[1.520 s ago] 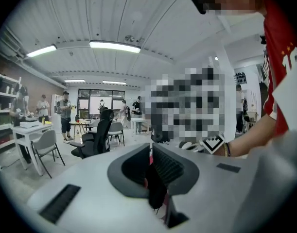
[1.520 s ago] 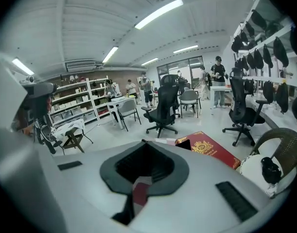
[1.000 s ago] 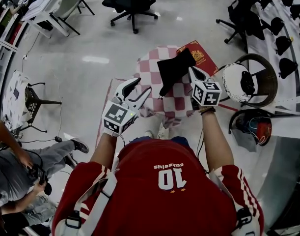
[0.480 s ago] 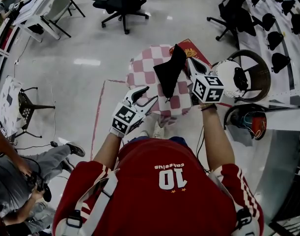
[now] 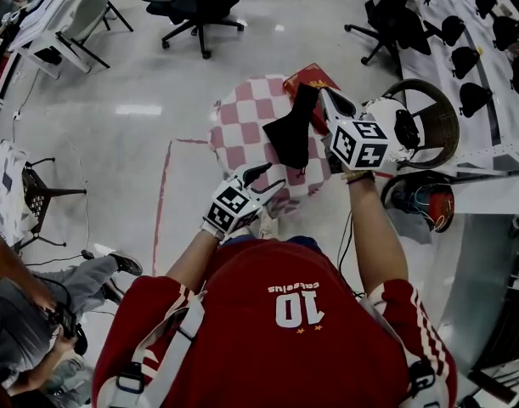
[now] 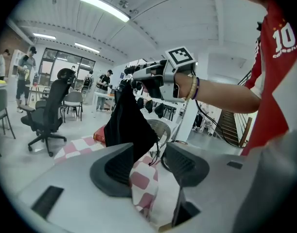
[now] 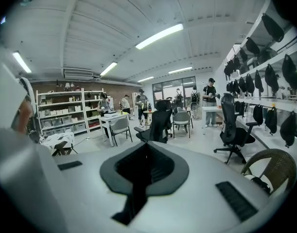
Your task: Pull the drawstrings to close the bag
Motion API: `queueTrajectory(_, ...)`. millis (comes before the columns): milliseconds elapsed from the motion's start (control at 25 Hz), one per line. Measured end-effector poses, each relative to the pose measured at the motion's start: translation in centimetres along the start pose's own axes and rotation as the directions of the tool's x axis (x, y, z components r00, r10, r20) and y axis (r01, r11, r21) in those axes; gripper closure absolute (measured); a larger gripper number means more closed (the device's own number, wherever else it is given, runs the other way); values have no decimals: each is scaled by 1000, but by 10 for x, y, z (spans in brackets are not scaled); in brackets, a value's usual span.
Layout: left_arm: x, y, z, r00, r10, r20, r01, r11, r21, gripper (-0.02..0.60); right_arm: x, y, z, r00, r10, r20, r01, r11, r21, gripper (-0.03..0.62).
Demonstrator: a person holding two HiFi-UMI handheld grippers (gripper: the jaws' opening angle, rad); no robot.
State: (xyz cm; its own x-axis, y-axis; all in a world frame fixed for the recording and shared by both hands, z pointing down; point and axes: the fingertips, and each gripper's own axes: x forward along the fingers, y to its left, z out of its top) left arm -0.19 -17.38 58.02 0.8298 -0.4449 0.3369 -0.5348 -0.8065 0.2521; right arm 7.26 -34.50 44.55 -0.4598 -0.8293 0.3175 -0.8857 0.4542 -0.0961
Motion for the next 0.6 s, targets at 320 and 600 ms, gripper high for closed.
queueTrajectory(320, 53, -10, -32, 991, -122, -51, 116, 987, -113, 348, -14, 7, 25, 999, -9, 47, 9, 1000, 4, 579)
queueTrajectory(600, 97, 11, -7, 999, -47, 14, 47, 997, -57, 508, -33, 2, 42, 995, -36, 95, 34, 999, 22, 579)
